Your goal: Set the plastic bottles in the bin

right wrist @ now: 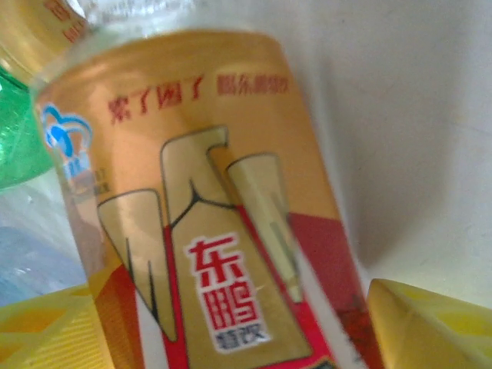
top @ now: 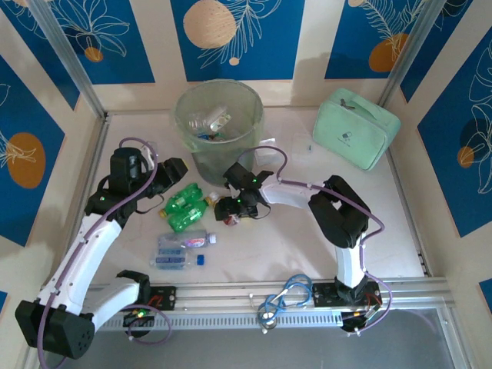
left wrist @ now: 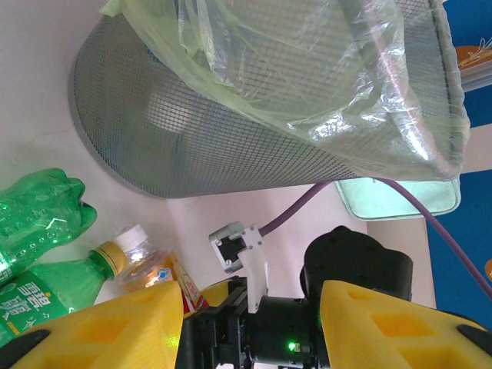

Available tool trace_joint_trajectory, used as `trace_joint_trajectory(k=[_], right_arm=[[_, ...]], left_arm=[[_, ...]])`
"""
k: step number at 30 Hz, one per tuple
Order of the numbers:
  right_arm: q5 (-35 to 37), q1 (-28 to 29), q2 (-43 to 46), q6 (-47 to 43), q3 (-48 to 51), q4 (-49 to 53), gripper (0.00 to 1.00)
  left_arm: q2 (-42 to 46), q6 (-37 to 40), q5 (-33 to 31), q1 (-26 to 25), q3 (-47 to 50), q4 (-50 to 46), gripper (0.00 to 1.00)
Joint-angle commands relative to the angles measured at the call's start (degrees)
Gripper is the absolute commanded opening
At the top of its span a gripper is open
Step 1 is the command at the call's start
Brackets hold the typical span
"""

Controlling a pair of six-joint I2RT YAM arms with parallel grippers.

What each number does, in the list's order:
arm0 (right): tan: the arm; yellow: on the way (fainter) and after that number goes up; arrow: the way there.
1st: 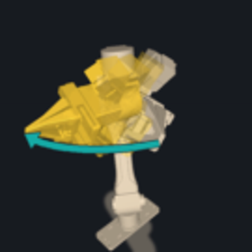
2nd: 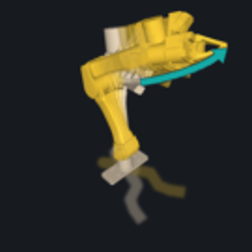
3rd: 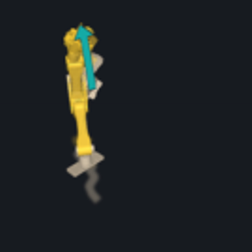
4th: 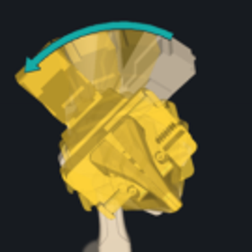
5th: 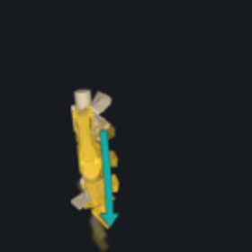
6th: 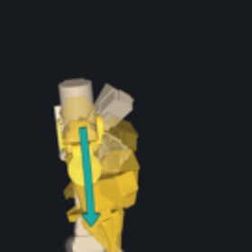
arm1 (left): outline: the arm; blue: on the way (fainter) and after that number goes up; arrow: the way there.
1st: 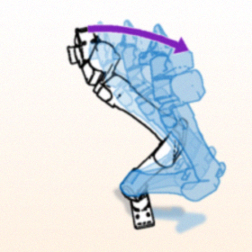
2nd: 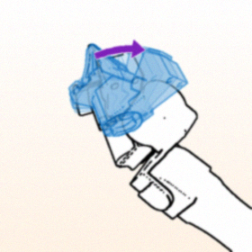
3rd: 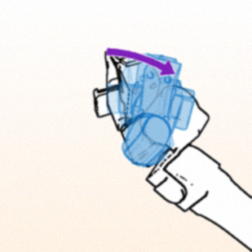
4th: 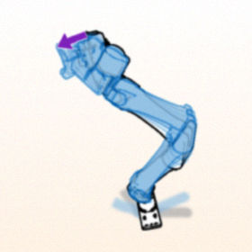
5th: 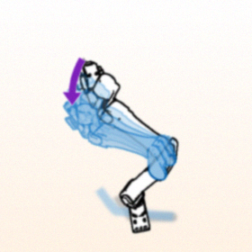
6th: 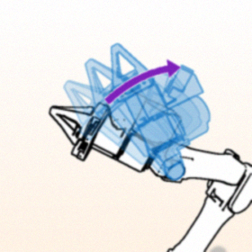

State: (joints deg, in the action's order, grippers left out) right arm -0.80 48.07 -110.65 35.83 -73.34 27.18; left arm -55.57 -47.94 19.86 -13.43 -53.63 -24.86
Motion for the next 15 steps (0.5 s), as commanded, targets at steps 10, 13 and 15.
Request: trace_joint_trajectory(k=[10,13,15], right_arm=[[5.38,2.67,4.24,-1.16,-0.73,3.5,0.62],[7.68,4.09,7.88,-1.94,-0.67,5.84,0.61],[9.51,5.56,10.85,-2.66,-0.57,7.8,0.6]], left_arm=[[0.2,0.13,0.36,-0.09,-1.34,0.95,0.51],[0.03,0.87,0.64,-0.03,-2.74,0.56,0.53],[-0.14,1.93,1.05,-0.06,-4.33,-0.12,0.56]])
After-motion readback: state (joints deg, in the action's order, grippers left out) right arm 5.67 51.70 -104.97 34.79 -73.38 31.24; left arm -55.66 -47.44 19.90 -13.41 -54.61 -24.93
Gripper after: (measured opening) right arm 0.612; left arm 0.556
